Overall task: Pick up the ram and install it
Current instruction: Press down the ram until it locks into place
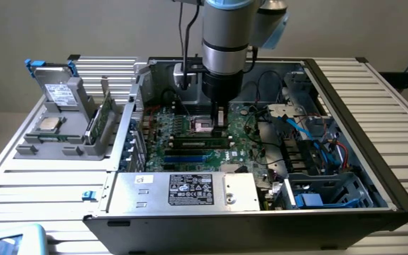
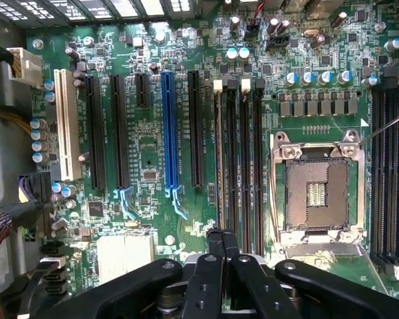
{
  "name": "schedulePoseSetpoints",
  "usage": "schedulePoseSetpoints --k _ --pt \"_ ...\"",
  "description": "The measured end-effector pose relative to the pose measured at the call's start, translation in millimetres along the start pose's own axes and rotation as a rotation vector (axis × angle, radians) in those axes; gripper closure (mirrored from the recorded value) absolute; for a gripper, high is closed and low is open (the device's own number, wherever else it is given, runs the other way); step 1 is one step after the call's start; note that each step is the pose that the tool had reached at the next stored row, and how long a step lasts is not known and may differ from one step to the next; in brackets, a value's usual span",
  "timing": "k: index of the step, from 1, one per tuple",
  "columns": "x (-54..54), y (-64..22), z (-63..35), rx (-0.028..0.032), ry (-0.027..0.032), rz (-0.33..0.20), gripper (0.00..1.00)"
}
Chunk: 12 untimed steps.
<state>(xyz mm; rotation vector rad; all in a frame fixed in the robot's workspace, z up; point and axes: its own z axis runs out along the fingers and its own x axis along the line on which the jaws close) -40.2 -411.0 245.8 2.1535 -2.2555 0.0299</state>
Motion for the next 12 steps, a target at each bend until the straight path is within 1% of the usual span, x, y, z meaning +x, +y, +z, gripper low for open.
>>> schedulePoseSetpoints --k 4,7,8,9,12 --pt "-0.4 -1.3 4.7 0.0018 -0.0001 0.0 0.89" --pt "-1.3 -1.0 5.3 0.0026 0.0001 0.0 0.89" --pt "-1.3 -1.0 5.4 0.0031 0.0011 0.0 0.89" --pt "-1.6 -0.9 5.8 0.0046 0.003 0.0 0.89" --pt "-4.0 0.0 7.3 0.0171 0.0094 0.001 0.89"
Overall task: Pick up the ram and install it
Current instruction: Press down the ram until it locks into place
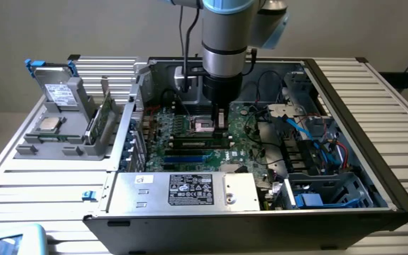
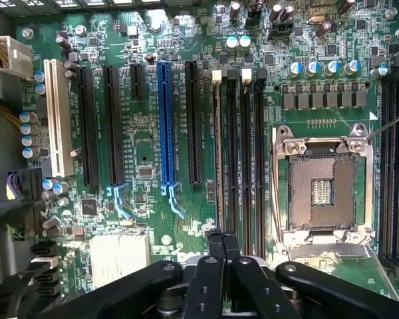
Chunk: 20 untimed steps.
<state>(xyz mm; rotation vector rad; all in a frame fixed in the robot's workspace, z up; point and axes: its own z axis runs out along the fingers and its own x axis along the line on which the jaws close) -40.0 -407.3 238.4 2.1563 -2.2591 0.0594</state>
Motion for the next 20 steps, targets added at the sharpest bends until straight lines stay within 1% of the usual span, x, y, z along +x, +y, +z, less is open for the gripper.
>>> schedulePoseSetpoints --k 2,4,9,14,18,20 --pt "-1.6 0.9 1.1 0.0047 0.002 0.0 0.89" --pt "-2.8 1.8 3.0 0.0061 0.0025 0.0 0.89" --pt "-3.2 2.7 6.6 0.007 0.0062 0.0 0.89" --pt "-3.2 2.8 10.2 0.0072 0.0079 0.0 0.89" --pt "-3.3 2.9 12.7 0.0077 0.008 0.0 0.89" --pt "-3.7 3.1 9.9 0.0085 0.0061 0.0 0.89"
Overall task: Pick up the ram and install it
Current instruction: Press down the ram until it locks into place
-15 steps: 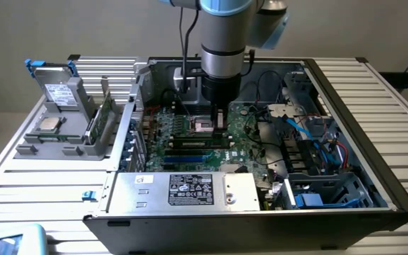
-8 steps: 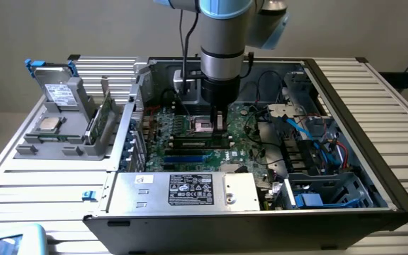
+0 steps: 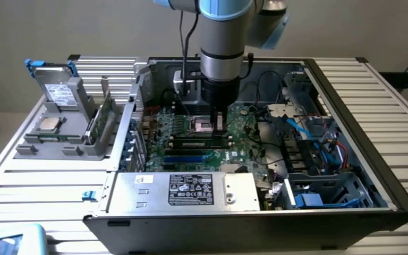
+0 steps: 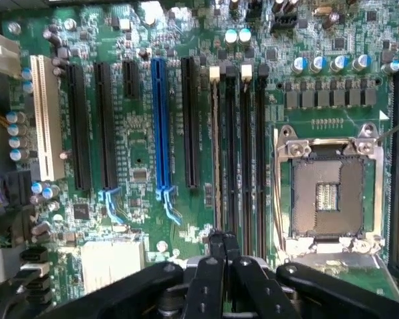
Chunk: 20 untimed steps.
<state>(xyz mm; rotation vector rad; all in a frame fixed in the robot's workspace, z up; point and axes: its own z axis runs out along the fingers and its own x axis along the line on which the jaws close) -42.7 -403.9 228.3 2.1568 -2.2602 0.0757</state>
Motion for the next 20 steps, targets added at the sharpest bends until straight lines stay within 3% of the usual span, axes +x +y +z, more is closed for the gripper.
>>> schedulePoseSetpoints --k 4,10,20 --pt "1.2 6.5 -13.0 -0.0006 0.0013 0.0 0.89" --pt "2.4 30.6 -14.3 0.0023 0.0015 0.0 0.89" --pt "2.5 48.6 -4.3 0.0243 0.0002 0.001 0.89"
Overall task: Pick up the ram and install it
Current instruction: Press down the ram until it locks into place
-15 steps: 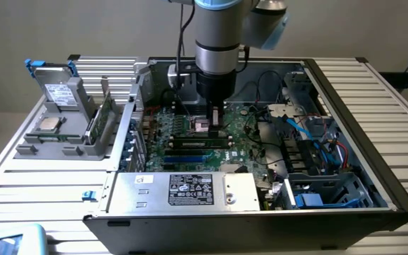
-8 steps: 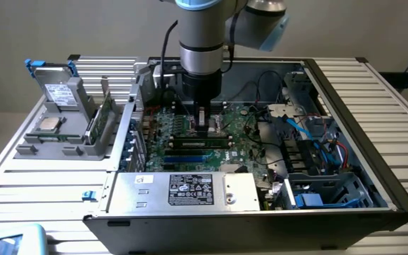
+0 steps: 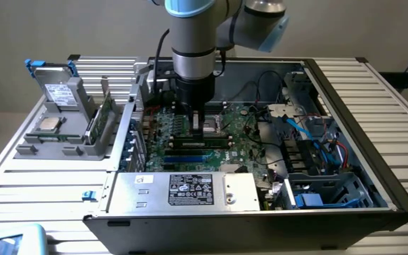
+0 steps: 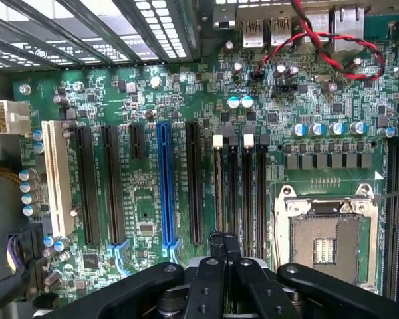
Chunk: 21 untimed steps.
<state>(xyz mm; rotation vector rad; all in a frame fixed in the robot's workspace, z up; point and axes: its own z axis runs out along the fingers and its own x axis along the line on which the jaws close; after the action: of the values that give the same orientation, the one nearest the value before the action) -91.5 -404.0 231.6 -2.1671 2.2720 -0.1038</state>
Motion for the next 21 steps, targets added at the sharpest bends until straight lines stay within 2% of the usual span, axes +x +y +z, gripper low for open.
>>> schedulePoseSetpoints --k 8,10,13,21 --pt "-0.3 3.2 7.7 0.0102 0.0002 0.001 0.89" --pt "-0.6 2.5 1.4 0.0122 -0.0023 0.001 0.89" --pt "0.1 1.9 -10.0 0.011 -0.0006 0.0 0.89" --pt "0.0 -10.4 -20.0 0.0094 -0.0004 0.0 0.89"
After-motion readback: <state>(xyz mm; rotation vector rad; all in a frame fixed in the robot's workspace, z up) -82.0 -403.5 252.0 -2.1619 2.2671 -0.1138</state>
